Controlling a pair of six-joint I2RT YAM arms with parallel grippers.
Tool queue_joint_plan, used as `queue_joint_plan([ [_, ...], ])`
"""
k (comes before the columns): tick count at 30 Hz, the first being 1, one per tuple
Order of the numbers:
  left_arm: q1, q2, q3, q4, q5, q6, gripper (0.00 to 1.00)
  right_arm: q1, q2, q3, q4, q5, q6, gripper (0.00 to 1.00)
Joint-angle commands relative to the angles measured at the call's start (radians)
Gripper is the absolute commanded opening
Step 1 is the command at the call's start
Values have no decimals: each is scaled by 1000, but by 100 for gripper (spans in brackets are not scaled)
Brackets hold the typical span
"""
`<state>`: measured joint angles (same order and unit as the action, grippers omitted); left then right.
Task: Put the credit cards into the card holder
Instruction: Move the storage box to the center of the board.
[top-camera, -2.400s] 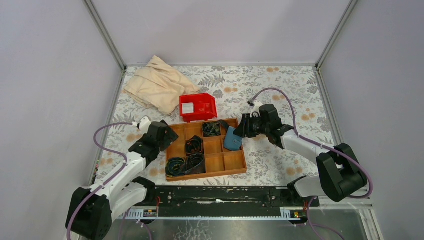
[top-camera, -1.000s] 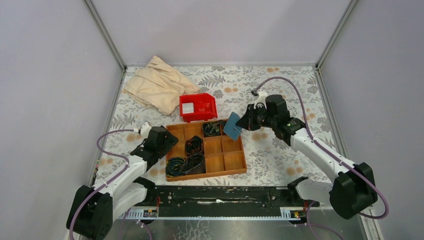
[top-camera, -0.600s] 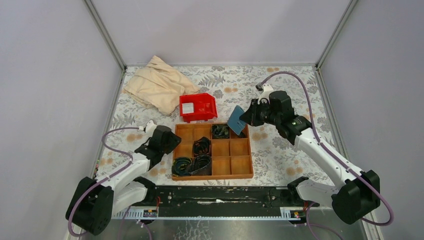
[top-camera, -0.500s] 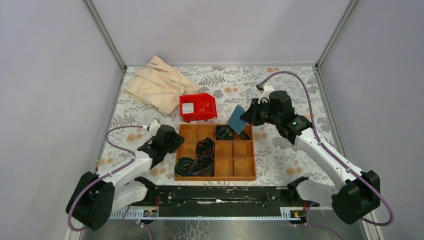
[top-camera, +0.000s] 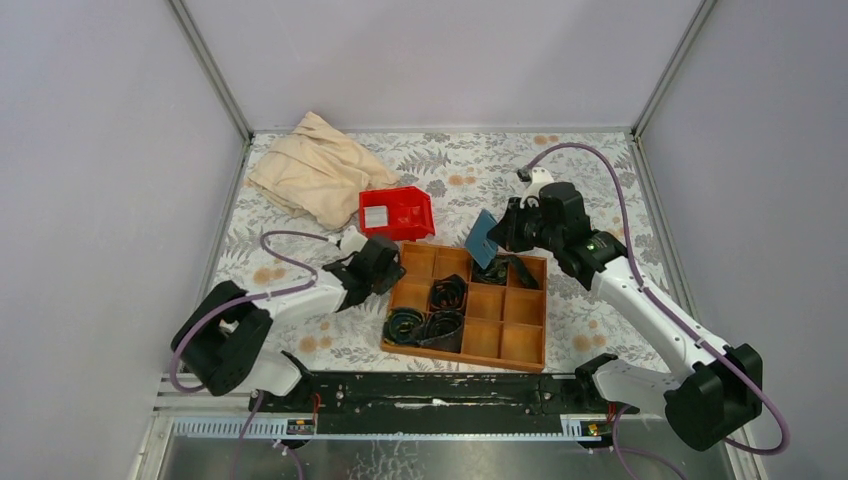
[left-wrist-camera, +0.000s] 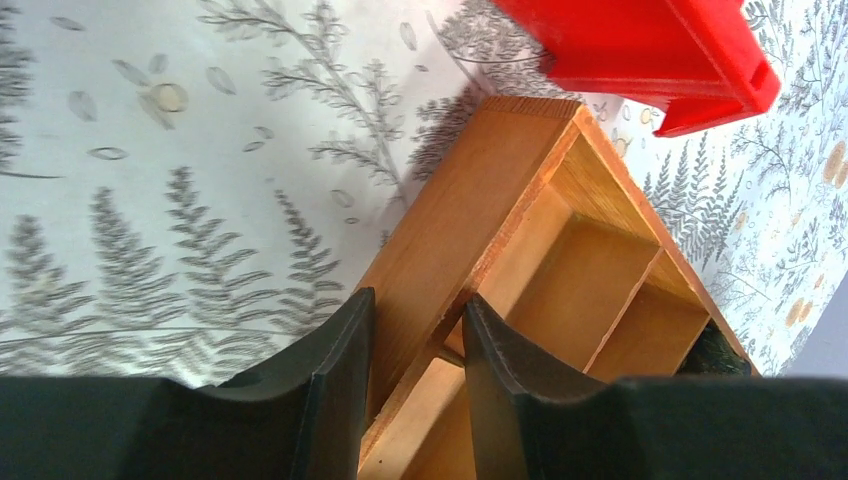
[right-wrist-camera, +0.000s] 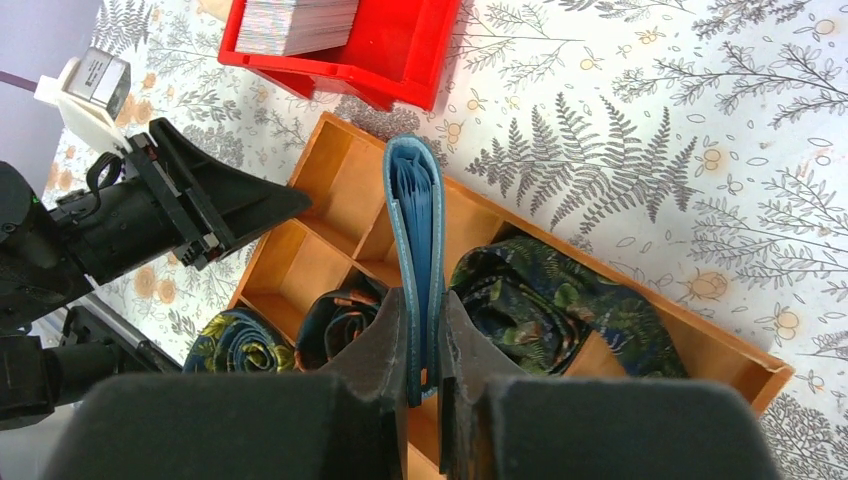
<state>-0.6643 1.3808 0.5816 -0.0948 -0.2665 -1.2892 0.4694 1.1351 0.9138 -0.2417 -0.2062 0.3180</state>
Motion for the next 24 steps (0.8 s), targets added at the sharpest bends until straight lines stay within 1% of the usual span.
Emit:
queue_joint_plan([
  [1, -35, 139, 68, -120, -17, -95, 0, 8, -42, 62, -4, 52, -21, 0],
  [6, -40, 257, 149, -163, -20, -196, 0, 5, -57, 71, -17, 123, -36, 0],
  [11, -46, 355, 241, -178, 20, -276, 0, 4, -59, 86, -27, 178, -26, 0],
  [19, -118, 495, 456, -275, 31, -298, 0, -13, -75, 104, -38, 231, -10, 0],
  [24, -174, 590, 582, -305, 59, -304, 0, -29, -85, 107, -49, 245, 0, 0],
])
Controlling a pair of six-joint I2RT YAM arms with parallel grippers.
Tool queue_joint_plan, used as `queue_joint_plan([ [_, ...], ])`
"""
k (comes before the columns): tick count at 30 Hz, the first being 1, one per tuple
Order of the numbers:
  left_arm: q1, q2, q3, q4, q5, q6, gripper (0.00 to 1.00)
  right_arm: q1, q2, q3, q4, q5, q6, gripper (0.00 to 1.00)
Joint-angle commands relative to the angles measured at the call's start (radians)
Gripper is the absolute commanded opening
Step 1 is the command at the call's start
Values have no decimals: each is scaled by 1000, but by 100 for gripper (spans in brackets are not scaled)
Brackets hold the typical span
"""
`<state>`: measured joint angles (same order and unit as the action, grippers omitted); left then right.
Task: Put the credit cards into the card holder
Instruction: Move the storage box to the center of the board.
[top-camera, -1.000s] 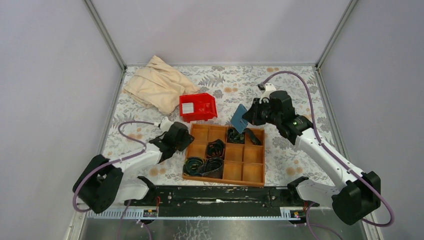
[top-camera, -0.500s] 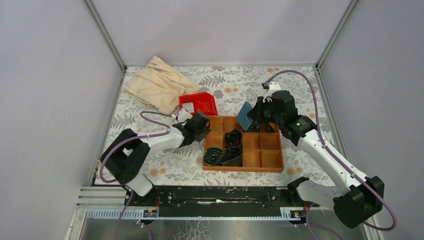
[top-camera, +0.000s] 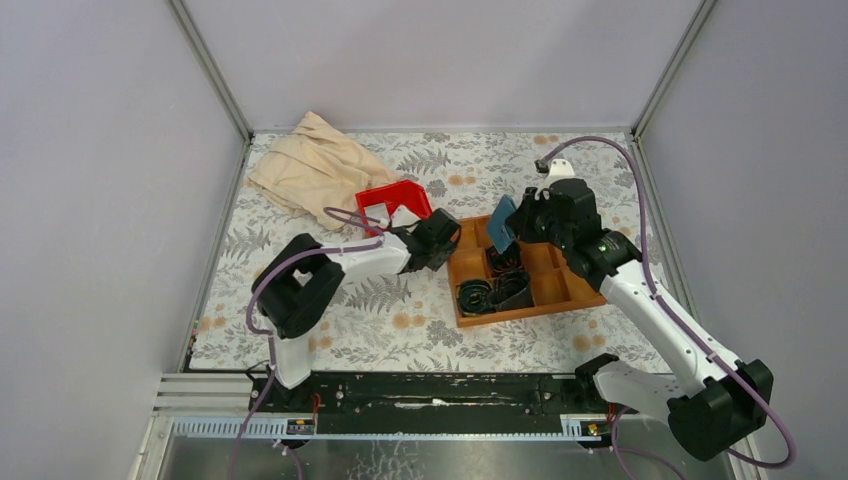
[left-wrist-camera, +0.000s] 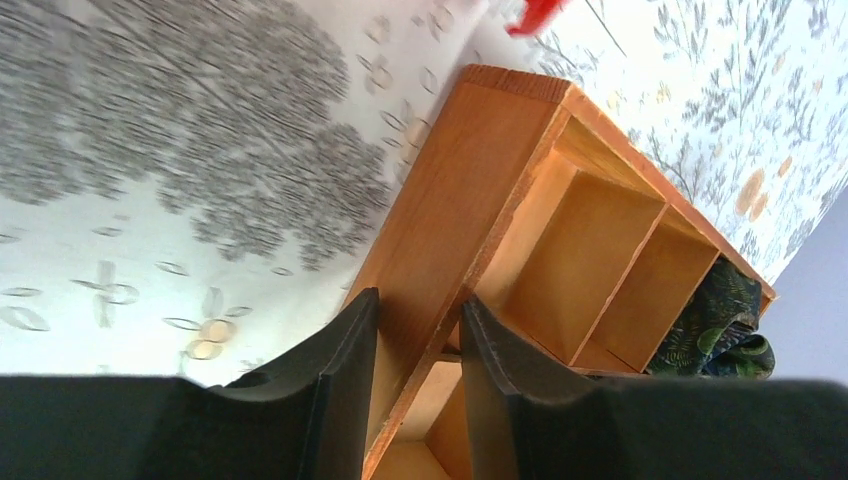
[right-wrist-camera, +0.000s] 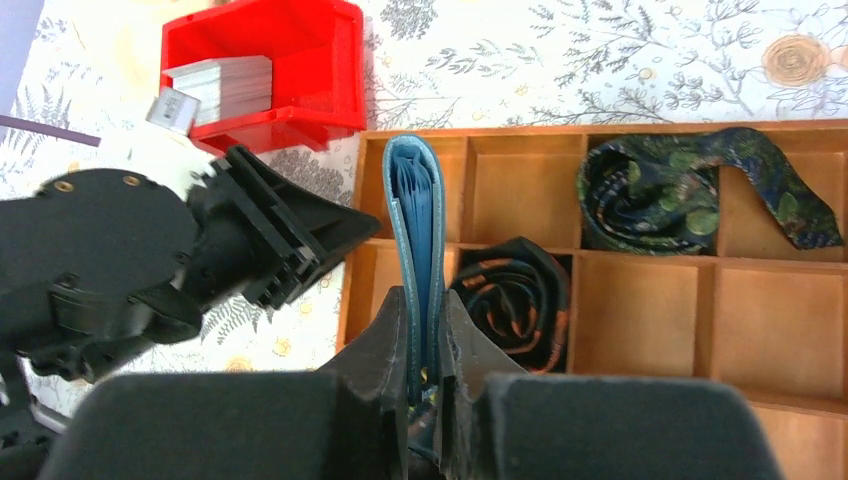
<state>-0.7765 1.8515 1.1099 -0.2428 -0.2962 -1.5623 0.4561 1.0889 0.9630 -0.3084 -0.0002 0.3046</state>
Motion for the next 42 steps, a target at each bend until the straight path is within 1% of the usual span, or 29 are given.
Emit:
queue_joint_plan([
  [1, -70, 143, 86, -165, 95, -34, 0, -21, -43, 58, 15, 42, 17, 0],
  [6, -85, 244, 221, -178, 121, -75, 0, -44, -60, 72, 3, 51, 22, 0],
  [12, -83, 376, 422, -199, 126, -119, 0, -58, -80, 96, -24, 93, 7, 0],
  [19, -82, 528, 660, -209, 135, -79, 0, -84, -119, 115, -72, 194, -12, 0],
  [22, -82, 568, 691, -118, 150, -36, 0, -94, -132, 123, -88, 230, -22, 0],
  [24, -79, 585, 683, -8, 170, -3, 0, -99, -142, 126, -94, 255, -31, 0],
  [29, -59, 607, 656, 185, 246, 94, 0, -108, -168, 128, -109, 319, -54, 0],
  [30, -52, 603, 644, 221, 260, 114, 3, -109, -173, 127, -110, 326, -58, 0],
  [33, -32, 556, 602, 320, 289, 179, 24, -109, -178, 130, -108, 331, -67, 0],
  [35, -20, 516, 592, 334, 282, 228, 35, -110, -175, 133, -105, 322, -71, 0],
  [38, 2, 449, 580, 322, 269, 294, 47, -109, -173, 132, -99, 308, -76, 0],
  [40, 20, 390, 547, 310, 261, 327, 52, -109, -172, 136, -98, 286, -78, 0],
  [42, 37, 325, 487, 308, 252, 364, 54, -109, -164, 149, -111, 251, -78, 0],
])
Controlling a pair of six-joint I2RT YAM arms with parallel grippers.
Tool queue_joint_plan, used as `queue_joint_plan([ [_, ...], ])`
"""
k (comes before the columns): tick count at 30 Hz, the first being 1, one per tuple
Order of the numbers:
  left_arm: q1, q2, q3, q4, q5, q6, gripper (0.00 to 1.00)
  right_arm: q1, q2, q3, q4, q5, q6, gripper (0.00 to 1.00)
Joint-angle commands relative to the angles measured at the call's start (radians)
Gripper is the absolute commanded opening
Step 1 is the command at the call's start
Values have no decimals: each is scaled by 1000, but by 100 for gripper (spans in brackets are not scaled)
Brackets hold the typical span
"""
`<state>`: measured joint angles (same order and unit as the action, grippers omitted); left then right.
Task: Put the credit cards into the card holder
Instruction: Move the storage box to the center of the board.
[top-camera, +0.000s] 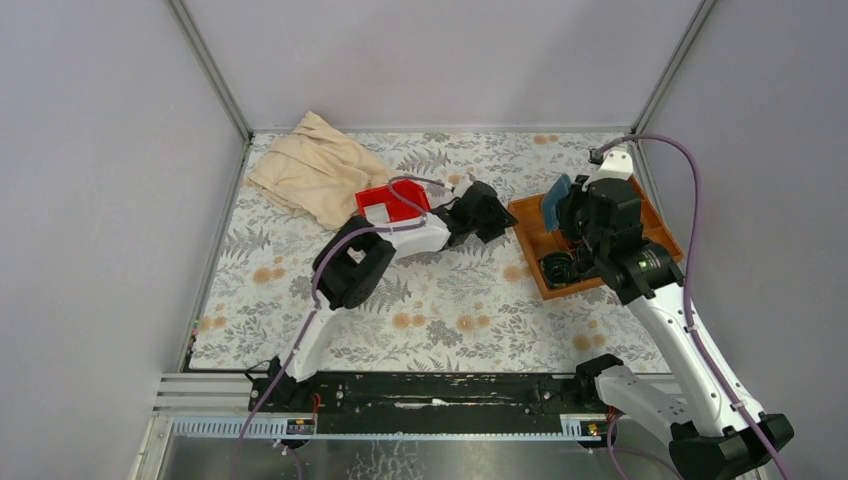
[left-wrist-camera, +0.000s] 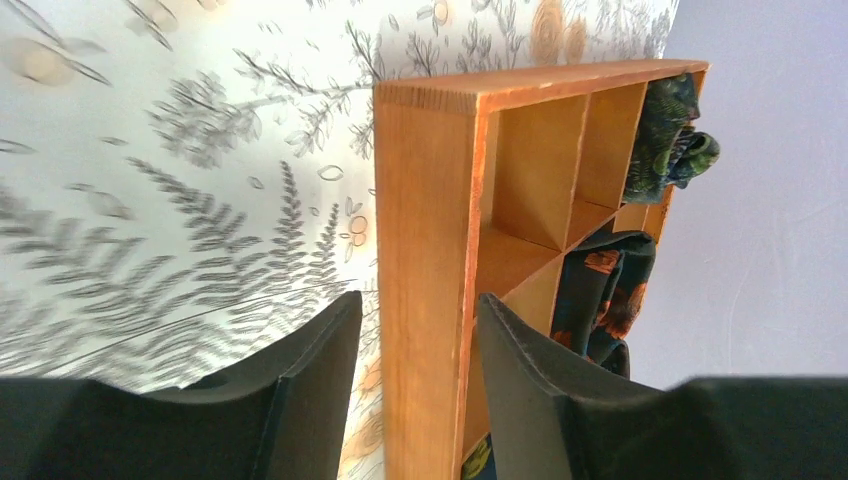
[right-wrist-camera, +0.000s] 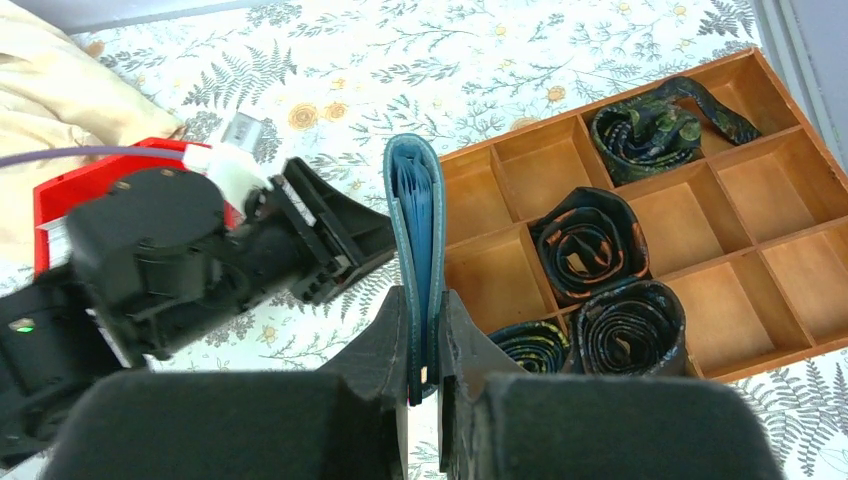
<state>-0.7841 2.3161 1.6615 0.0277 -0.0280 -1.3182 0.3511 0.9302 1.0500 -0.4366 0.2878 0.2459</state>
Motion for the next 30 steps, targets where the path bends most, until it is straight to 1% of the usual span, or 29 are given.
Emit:
queue_joint_plan([
  [1, 54, -176, -101, 49, -21, 139, 57, -4, 9, 76, 1, -73, -20, 0],
  [2, 62, -214, -147, 67, -19, 164, 63, -5, 22, 94, -17, -102, -19, 0],
  [3, 71, -255, -216, 101, -13, 188, 64, -6, 37, 108, -37, -139, -18, 0],
  [7, 92, -415, -416, 236, 18, 282, 65, -5, 128, 174, -129, -330, 0, 0],
  [11, 95, -556, -543, 249, 20, 380, 65, -5, 194, 193, -169, -518, 35, 0],
  [14, 97, -648, -638, 244, -1, 418, 65, -5, 231, 196, -188, -633, 50, 0],
  [19, 117, -803, -826, 308, 15, 410, 66, -5, 276, 185, -213, -805, 71, 0],
  [23, 130, -904, -988, 422, 80, 387, 67, -4, 319, 148, -191, -951, 101, 0],
  [26, 129, -970, -1071, 464, 111, 387, 67, -3, 346, 110, -159, -1011, 122, 0],
  [30, 129, -1042, -1160, 510, 121, 372, 66, -1, 397, 48, -75, -1070, 159, 0],
])
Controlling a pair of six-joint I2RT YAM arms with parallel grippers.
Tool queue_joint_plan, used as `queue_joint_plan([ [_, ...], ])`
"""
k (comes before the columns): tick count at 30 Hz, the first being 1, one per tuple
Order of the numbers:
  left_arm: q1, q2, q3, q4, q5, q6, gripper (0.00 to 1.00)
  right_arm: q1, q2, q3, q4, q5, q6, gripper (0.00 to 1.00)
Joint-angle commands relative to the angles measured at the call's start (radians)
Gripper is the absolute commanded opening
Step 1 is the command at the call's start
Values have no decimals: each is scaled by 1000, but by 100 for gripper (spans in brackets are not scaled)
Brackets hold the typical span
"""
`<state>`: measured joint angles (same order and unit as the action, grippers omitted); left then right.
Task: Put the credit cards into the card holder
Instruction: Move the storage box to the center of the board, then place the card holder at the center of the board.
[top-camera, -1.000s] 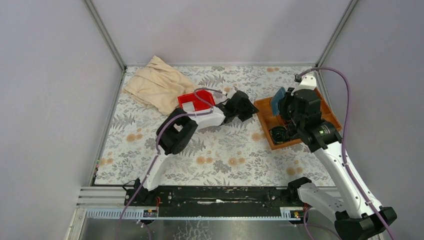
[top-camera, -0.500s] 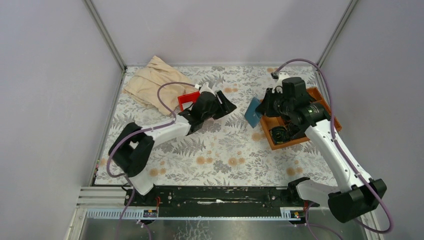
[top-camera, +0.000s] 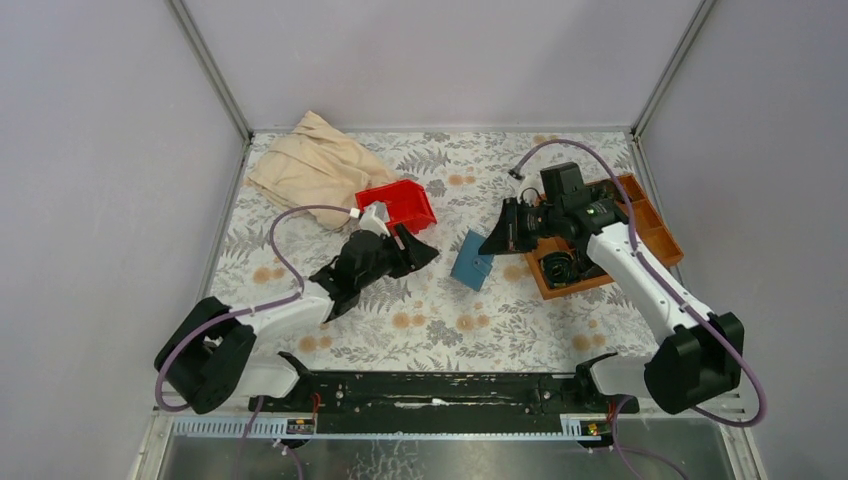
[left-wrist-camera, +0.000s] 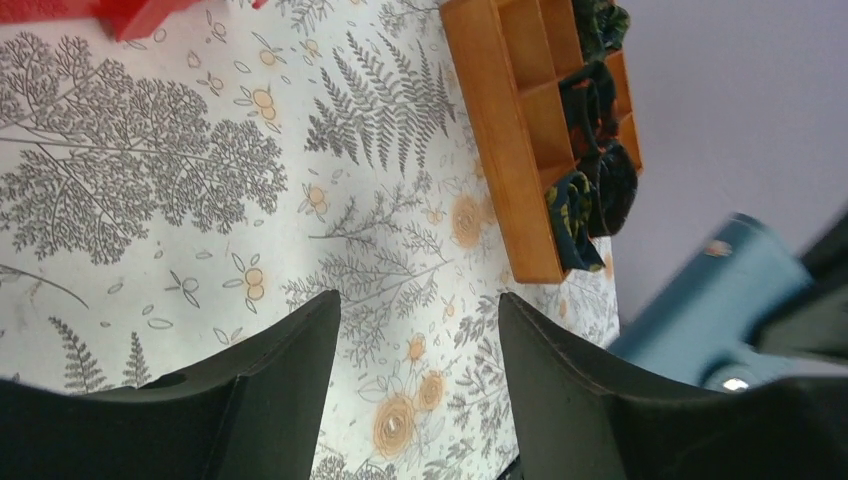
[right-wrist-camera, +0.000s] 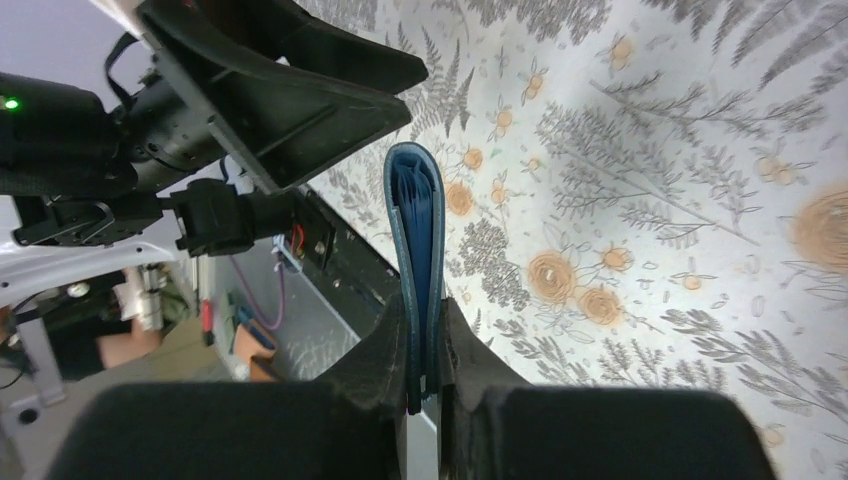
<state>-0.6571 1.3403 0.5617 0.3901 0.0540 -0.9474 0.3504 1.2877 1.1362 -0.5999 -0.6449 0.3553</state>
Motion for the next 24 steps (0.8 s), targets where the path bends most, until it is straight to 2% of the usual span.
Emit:
queue_joint_plan([
  [1, 2, -78, -76, 151, 36, -4, 66, 7, 62, -48, 104, -151, 51, 0],
  [9, 2, -115, -120, 106, 4, -2, 66, 62, 249, -66, 233, -185, 66, 0],
  [24, 4, -75, -188, 70, -17, 5, 62, 130, 599, 94, 306, -223, 61, 0],
])
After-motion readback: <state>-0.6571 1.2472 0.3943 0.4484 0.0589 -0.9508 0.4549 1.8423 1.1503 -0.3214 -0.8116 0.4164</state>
